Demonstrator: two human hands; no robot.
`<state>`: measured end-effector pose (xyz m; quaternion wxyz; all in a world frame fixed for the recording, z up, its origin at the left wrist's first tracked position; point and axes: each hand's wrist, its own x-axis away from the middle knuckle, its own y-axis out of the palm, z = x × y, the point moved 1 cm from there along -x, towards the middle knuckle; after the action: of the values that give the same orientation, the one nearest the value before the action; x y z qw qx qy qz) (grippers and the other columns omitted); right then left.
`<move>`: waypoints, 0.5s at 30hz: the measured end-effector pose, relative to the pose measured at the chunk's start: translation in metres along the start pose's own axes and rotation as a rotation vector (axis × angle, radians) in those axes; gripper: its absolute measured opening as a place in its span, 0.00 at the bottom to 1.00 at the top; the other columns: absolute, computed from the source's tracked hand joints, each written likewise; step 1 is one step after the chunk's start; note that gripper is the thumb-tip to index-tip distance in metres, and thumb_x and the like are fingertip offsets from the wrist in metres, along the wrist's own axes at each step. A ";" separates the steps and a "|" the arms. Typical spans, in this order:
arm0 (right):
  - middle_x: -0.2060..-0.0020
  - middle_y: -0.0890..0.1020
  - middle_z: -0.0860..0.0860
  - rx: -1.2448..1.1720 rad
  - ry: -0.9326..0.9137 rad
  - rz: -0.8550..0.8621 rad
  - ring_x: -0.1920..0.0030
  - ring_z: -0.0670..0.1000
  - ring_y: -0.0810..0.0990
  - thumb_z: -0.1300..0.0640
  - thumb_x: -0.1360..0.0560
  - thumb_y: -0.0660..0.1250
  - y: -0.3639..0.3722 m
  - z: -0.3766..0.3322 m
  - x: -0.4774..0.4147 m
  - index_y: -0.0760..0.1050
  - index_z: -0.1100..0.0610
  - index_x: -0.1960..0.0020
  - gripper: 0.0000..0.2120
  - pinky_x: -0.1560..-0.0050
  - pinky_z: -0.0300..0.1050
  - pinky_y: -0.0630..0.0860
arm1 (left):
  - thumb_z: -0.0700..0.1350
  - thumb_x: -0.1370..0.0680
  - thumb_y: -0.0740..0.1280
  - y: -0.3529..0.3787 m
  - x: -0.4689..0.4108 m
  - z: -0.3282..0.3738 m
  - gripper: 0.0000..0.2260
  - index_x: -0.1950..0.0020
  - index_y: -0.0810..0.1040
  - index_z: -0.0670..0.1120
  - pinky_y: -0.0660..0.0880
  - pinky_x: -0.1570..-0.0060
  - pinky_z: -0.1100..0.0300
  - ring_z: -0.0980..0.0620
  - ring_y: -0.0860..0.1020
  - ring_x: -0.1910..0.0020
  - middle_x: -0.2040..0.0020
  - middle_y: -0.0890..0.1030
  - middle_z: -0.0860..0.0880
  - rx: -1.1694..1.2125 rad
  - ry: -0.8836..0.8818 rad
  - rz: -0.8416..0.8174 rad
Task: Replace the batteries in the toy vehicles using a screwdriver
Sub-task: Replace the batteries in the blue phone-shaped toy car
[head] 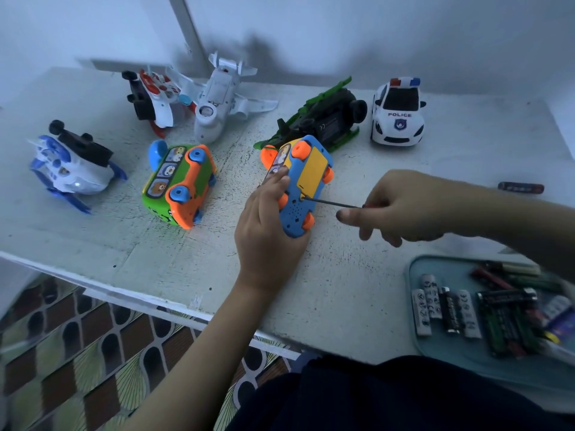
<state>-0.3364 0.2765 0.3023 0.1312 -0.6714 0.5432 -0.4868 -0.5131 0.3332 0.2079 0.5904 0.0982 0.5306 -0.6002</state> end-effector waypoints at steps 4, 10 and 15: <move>0.79 0.66 0.48 -0.653 0.191 -0.347 0.84 0.43 0.59 0.47 0.20 0.57 -0.001 0.002 -0.001 0.74 0.62 0.61 0.21 0.85 0.31 0.54 | 0.39 0.35 0.77 0.000 0.000 0.000 0.28 0.39 0.68 0.44 0.75 0.48 0.61 0.50 0.77 0.41 0.39 0.80 0.43 0.005 -0.011 0.001; 0.80 0.65 0.45 -0.573 0.203 -0.297 0.83 0.43 0.59 0.48 0.20 0.58 -0.004 0.002 -0.004 0.70 0.57 0.63 0.18 0.84 0.31 0.53 | 0.40 0.33 0.75 0.001 0.000 0.000 0.26 0.40 0.68 0.44 0.75 0.46 0.59 0.50 0.75 0.39 0.39 0.80 0.44 0.005 -0.001 -0.012; 0.72 0.77 0.54 0.100 -0.044 0.143 0.74 0.50 0.70 0.44 0.21 0.60 0.001 -0.007 0.002 0.78 0.60 0.62 0.22 0.70 0.41 0.67 | 0.40 0.33 0.76 0.001 0.001 -0.001 0.26 0.40 0.68 0.44 0.77 0.46 0.57 0.50 0.75 0.38 0.39 0.79 0.43 0.001 -0.005 -0.018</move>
<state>-0.3423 0.2764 0.3060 0.2108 -0.6339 0.5619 -0.4879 -0.5127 0.3337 0.2065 0.5864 0.0922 0.5295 -0.6059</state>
